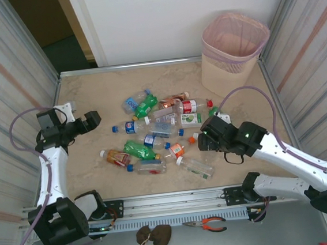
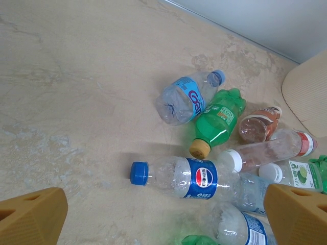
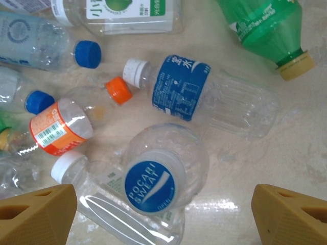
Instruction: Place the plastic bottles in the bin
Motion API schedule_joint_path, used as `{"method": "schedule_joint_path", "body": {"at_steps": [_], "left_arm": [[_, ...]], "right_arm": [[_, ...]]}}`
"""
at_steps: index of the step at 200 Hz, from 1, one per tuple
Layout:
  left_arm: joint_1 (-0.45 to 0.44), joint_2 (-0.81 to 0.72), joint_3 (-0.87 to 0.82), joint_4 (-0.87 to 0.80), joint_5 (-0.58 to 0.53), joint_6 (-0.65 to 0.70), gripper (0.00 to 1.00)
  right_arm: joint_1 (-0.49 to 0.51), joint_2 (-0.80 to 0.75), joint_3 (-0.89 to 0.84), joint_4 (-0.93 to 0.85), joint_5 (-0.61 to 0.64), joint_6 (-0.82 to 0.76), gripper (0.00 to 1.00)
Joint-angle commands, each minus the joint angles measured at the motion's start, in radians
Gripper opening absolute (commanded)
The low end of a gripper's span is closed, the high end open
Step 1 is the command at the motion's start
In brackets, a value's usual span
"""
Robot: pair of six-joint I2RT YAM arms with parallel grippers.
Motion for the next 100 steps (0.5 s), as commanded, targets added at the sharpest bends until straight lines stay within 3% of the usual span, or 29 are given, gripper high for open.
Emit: {"method": "schedule_joint_path", "body": {"at_steps": [1, 100], "left_arm": [[0.022, -0.012, -0.005, 0.019, 0.014, 0.006, 0.99], [0.029, -0.016, -0.011, 0.022, 0.005, 0.004, 0.99]], "right_arm": [[0.024, -0.003, -0.073, 0.066, 0.082, 0.041, 0.87], [0.075, -0.025, -0.304, 0.336, 0.141, 0.001, 0.82]]}}
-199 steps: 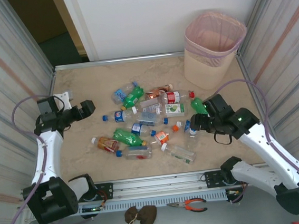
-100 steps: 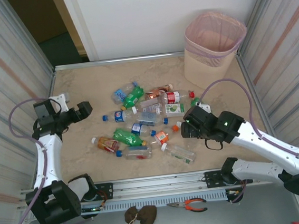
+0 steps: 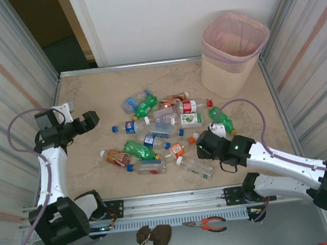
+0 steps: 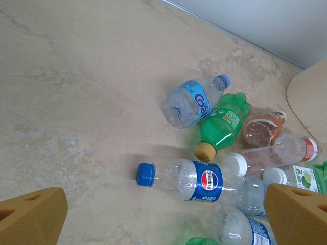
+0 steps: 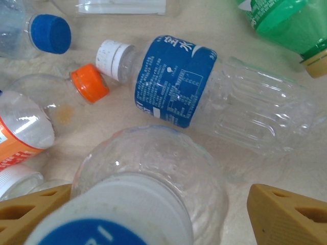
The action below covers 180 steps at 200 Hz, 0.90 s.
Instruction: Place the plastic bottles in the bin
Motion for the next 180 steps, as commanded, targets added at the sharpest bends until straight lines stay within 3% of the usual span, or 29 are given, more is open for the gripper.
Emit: {"method": "schedule_joint_path", "body": {"at_steps": [1, 180], "left_arm": [[0.007, -0.016, -0.01, 0.022, 0.005, 0.005, 0.99], [0.009, -0.017, -0.011, 0.026, 0.01, 0.004, 0.99]], "right_arm": [[0.011, -0.009, -0.028, 0.081, 0.053, -0.01, 0.82], [0.029, 0.041, -0.046, 0.085, 0.121, -0.027, 0.69]]}}
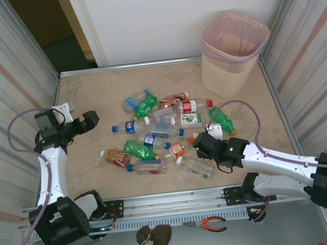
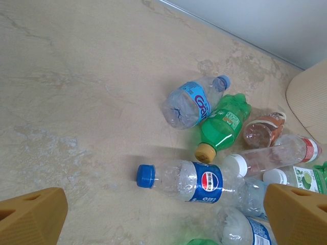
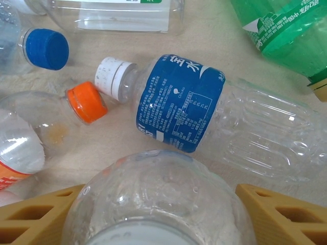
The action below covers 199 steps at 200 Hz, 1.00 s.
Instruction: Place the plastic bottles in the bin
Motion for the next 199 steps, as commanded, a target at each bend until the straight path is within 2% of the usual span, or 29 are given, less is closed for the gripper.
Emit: {"method": "schedule_joint_path", "body": {"at_steps": [1, 78, 129, 159, 199], "left_arm": [[0.009, -0.017, -0.01, 0.018, 0.01, 0.005, 0.99], [0.019, -0.014, -0.01, 0.023, 0.02, 0.001, 0.99], [0.027, -0.011, -0.01, 0.026, 0.03, -0.003, 0.99], [0.03, -0.012, -0.01, 0.026, 0.033, -0.004, 0.99], [0.036, -0.011, -0.01, 0.028, 0.036, -0.006, 0.99]], "right_arm": [[0.015, -0.007, 0.007, -0.03, 0.045, -0.001, 0.69], [0.017, -0.063, 0.067, -0.111, 0.069, 0.002, 0.62], [0.008, -0.101, 0.212, -0.215, 0.113, -0.045, 0.62], [-0.064, -0.091, 0.347, -0.259, 0.072, -0.117, 0.62], [-0.24, -0.047, 0.547, -0.259, -0.051, -0.279, 0.61]]}}
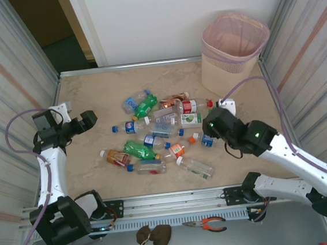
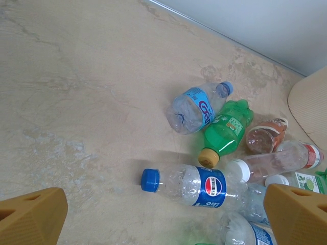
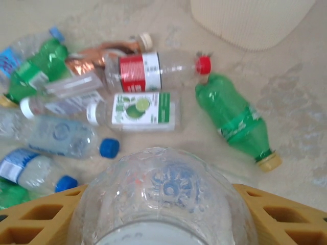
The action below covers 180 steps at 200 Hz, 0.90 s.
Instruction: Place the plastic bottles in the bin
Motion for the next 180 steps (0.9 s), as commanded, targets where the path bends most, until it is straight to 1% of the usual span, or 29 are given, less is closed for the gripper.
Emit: {"method": "schedule_joint_path", "body": {"at_steps": [1, 14, 17, 32, 57, 84, 133, 150, 180], "left_arm": [[0.01, -0.012, -0.01, 0.016, 0.028, -0.006, 0.99], [0.014, -0.011, -0.011, 0.018, 0.029, -0.007, 0.99], [0.016, -0.011, -0.011, 0.018, 0.031, -0.007, 0.99], [0.019, -0.012, -0.011, 0.018, 0.032, -0.008, 0.99], [0.023, -0.015, -0.013, 0.019, 0.032, -0.008, 0.99], [0.027, -0.016, -0.012, 0.018, 0.031, -0.008, 0.99], [0.028, -0.013, -0.015, 0.023, 0.032, -0.011, 0.99], [0.027, -0.01, -0.016, 0.022, 0.031, -0.011, 0.99], [0.026, -0.01, -0.016, 0.022, 0.026, -0.01, 0.99]], "right_arm": [[-0.09, 0.028, 0.109, -0.024, -0.072, -0.136, 0.61], [-0.158, 0.04, 0.178, -0.013, -0.129, -0.189, 0.61], [-0.175, 0.068, 0.194, -0.009, -0.142, -0.202, 0.61], [-0.251, 0.114, 0.274, 0.011, -0.213, -0.255, 0.61], [-0.341, 0.203, 0.412, 0.047, -0.303, -0.333, 0.61], [-0.426, 0.312, 0.562, 0.078, -0.36, -0.397, 0.61], [-0.596, 0.48, 0.76, 0.168, -0.492, -0.415, 0.61], [-0.648, 0.543, 0.843, 0.187, -0.521, -0.412, 0.61], [-0.724, 0.641, 0.925, 0.221, -0.566, -0.405, 0.61]]}}
